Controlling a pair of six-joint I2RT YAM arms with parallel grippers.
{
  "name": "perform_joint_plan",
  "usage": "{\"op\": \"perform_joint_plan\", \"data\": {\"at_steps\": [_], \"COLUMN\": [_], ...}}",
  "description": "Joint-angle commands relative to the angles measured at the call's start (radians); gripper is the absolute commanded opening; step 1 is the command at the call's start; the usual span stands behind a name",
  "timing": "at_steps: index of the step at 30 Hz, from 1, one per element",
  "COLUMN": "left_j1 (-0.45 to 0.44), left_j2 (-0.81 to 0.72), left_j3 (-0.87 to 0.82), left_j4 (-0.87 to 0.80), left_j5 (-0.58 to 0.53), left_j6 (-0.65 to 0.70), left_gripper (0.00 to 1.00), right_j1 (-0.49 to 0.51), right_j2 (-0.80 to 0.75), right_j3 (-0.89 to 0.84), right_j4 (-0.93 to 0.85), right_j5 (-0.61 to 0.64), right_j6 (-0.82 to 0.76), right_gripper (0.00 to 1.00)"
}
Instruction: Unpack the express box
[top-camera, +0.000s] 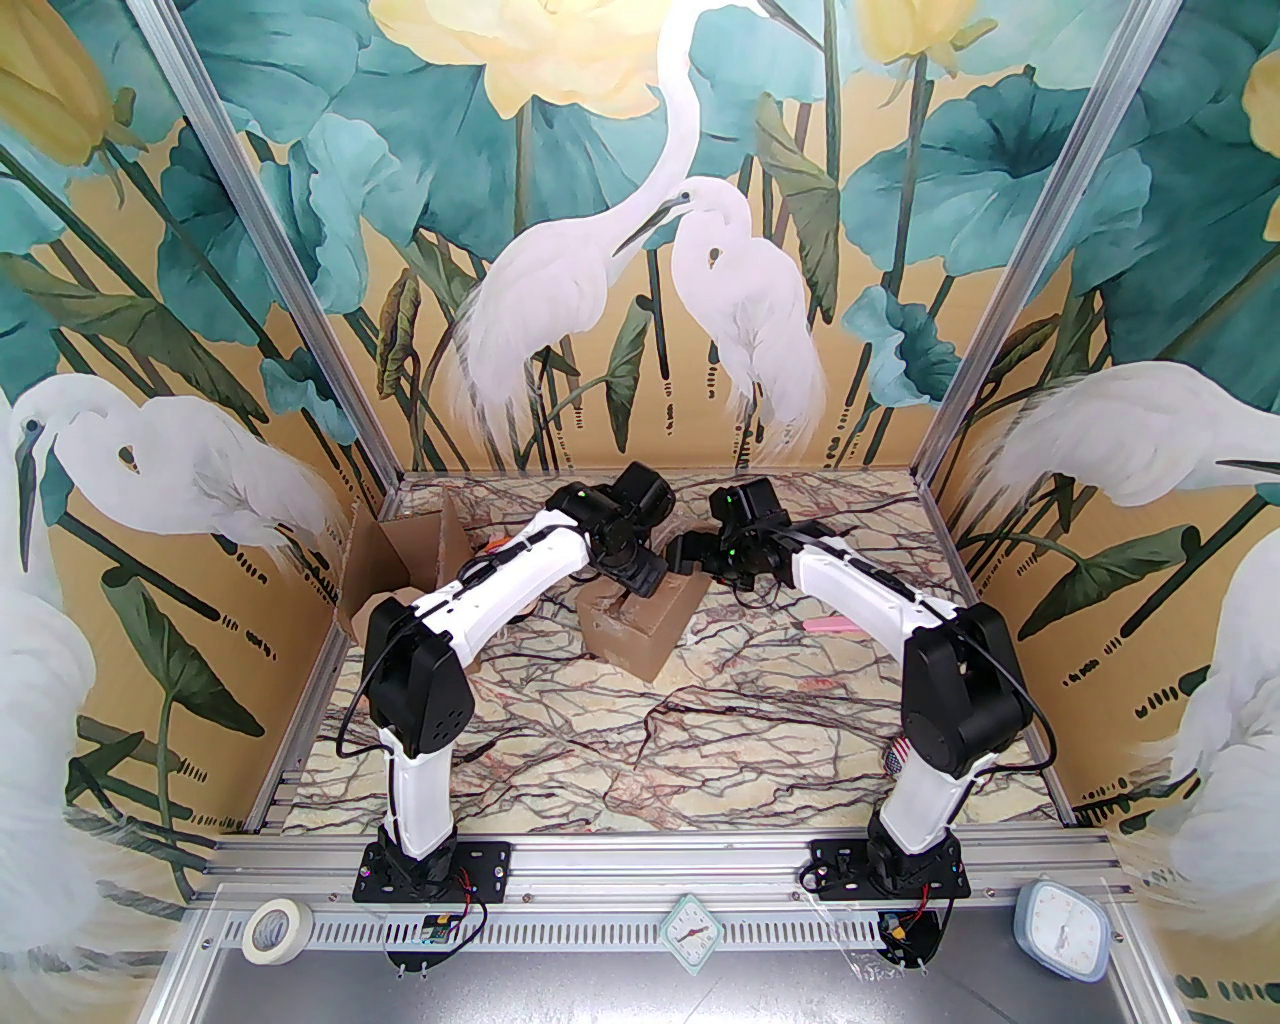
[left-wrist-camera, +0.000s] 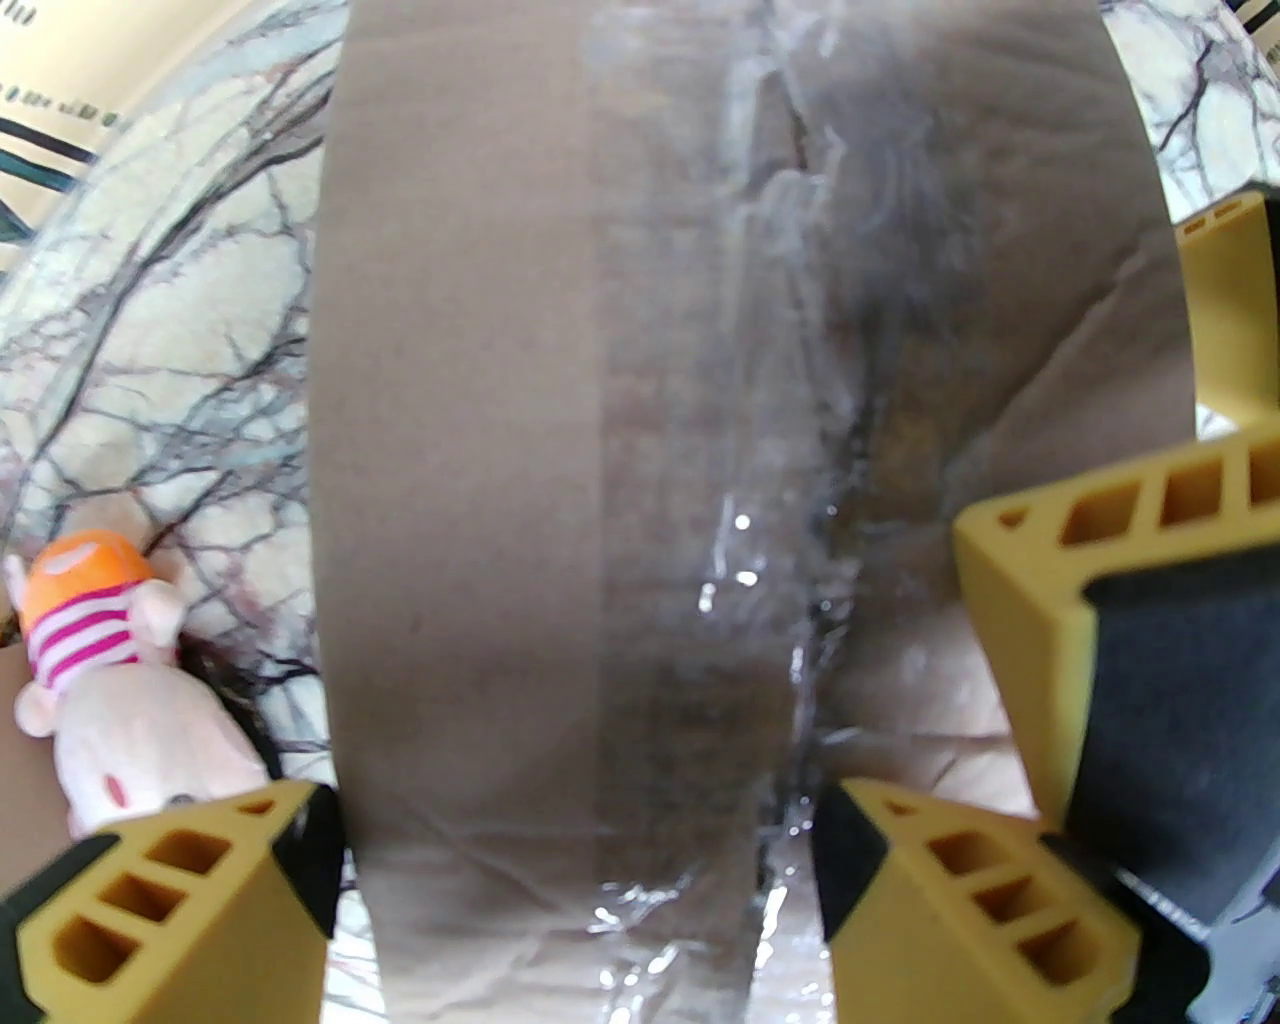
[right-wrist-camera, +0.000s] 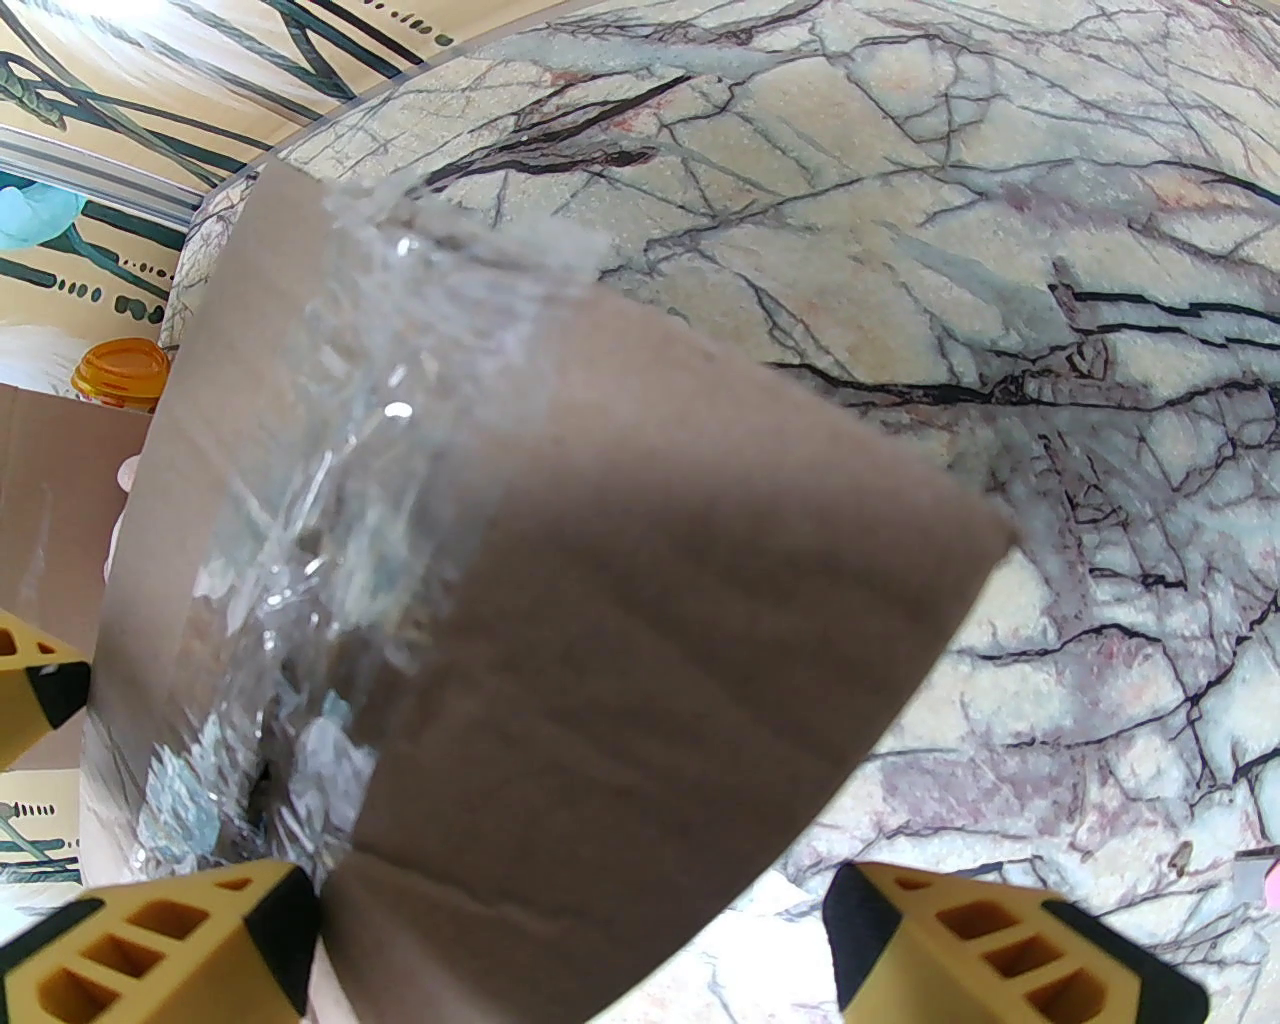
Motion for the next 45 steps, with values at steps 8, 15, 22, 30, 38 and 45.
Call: {"op": "perform_joint_plan", "data": {"at_steps": [8, 15, 22, 30, 38, 45], "left_j1": [-0.007, -0.053, -0.062, -0.04, -0.042, -0.042], "left_j2": [-0.055, -0.021, 0.011, 0.023, 0.063, 0.1], "left_j3": [0.005, 0.033, 0.053, 0.069, 0.067, 0.051], "left_j4": [-0.113, -0.153, -0.106, -0.149, -0.149, -0.085], "left_j5": [0.052, -0.096, -0.253, -0.218, -0.148, -0.275], "left_j6": [0.118, 0.242, 0.283, 0.309, 0.324, 0.353], "left_gripper": [0.87, 0.87, 0.81, 0.75, 0.85, 0.83], "right_j1": [0.007, 0.007, 0.007, 0.007, 0.007, 0.007], "right_j2": [0.026, 0.043, 0.052, 0.064, 0.059, 0.055], "right_j3": [0.018, 0.035, 0.039, 0.032, 0.045, 0.047], "right_j4": [-0.048, -0.06, -0.071, -0.074, -0.07, -0.066], "right_j5": [0.008, 0.013, 0.022, 0.029, 0.024, 0.014], "right_j6": [-0.02, -0.026, -0.037, -0.044, -0.043, -0.047], "right_gripper": [0.91, 0.91, 0.91, 0.91, 0.92, 0.91]}}
